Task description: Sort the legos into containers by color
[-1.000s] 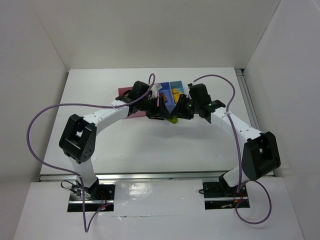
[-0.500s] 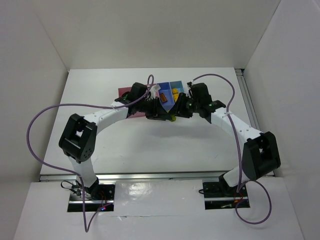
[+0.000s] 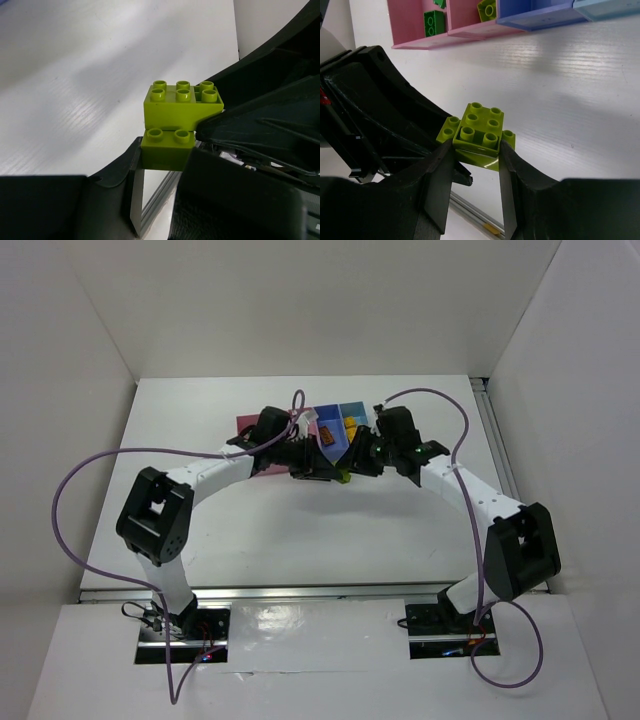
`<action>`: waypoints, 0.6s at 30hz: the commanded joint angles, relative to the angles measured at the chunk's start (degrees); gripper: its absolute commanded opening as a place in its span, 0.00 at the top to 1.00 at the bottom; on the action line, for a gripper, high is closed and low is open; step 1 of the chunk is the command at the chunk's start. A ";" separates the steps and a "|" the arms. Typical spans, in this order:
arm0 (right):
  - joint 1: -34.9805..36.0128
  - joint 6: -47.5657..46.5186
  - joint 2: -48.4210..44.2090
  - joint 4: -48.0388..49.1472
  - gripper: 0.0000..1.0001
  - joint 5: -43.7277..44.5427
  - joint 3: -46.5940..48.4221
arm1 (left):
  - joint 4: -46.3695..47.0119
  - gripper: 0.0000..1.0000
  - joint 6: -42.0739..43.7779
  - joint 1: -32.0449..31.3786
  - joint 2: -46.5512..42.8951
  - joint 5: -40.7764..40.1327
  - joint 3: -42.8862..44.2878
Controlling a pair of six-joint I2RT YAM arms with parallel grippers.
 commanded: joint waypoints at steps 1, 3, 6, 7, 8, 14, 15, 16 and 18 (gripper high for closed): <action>-2.12 0.14 -1.17 -2.94 0.87 9.52 4.13 | -1.12 1.00 3.12 2.94 -2.98 -2.28 -0.97; -2.65 0.76 -0.47 -2.42 0.87 9.53 4.67 | -1.73 1.00 3.82 2.94 -2.46 -2.28 -0.19; -2.65 1.46 0.93 -1.89 0.87 9.53 6.95 | -3.23 1.00 4.44 2.94 -1.93 -1.75 0.61; -2.65 1.46 1.64 -1.89 0.87 8.83 6.95 | -3.23 1.00 4.44 2.94 -1.93 -2.36 1.13; -3.17 1.46 1.64 -1.89 0.87 7.52 7.56 | -4.01 1.00 5.05 2.94 -1.93 -2.89 1.14; -4.32 2.52 5.42 1.01 0.87 3.02 9.93 | -6.74 1.00 6.28 3.64 -1.40 -5.52 3.41; -4.32 1.82 6.03 -0.55 0.87 3.98 12.29 | -8.66 1.00 6.29 4.25 -2.01 -8.49 4.38; -4.32 1.81 6.65 -1.09 0.87 5.12 13.27 | -10.33 1.00 6.81 4.26 -2.01 -10.52 5.78; -4.32 1.20 7.18 -1.71 0.87 6.62 14.59 | -14.98 1.00 6.29 4.87 -0.71 -19.64 12.45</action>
